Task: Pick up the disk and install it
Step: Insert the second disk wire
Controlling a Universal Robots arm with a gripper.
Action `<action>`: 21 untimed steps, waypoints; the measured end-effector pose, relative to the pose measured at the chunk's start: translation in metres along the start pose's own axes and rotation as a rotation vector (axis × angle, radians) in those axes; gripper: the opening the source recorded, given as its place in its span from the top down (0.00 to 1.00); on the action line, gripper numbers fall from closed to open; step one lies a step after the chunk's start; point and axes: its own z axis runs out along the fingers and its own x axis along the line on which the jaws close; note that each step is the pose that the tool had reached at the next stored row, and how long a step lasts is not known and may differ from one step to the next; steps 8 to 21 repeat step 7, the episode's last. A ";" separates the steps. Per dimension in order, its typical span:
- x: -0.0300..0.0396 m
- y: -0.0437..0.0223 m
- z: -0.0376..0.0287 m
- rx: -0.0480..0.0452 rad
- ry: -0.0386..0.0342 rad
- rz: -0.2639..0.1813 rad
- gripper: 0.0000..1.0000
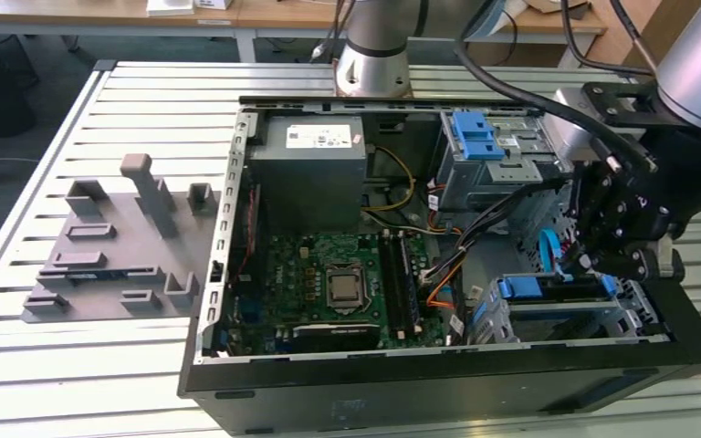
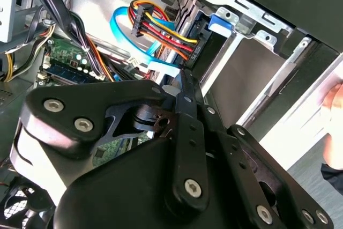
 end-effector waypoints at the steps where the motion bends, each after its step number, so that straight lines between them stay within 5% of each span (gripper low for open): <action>1: 0.0000 0.0000 -0.0001 0.0000 -0.0002 0.000 0.89; 21: 0.0000 0.0000 -0.0002 0.0000 -0.0001 0.000 0.89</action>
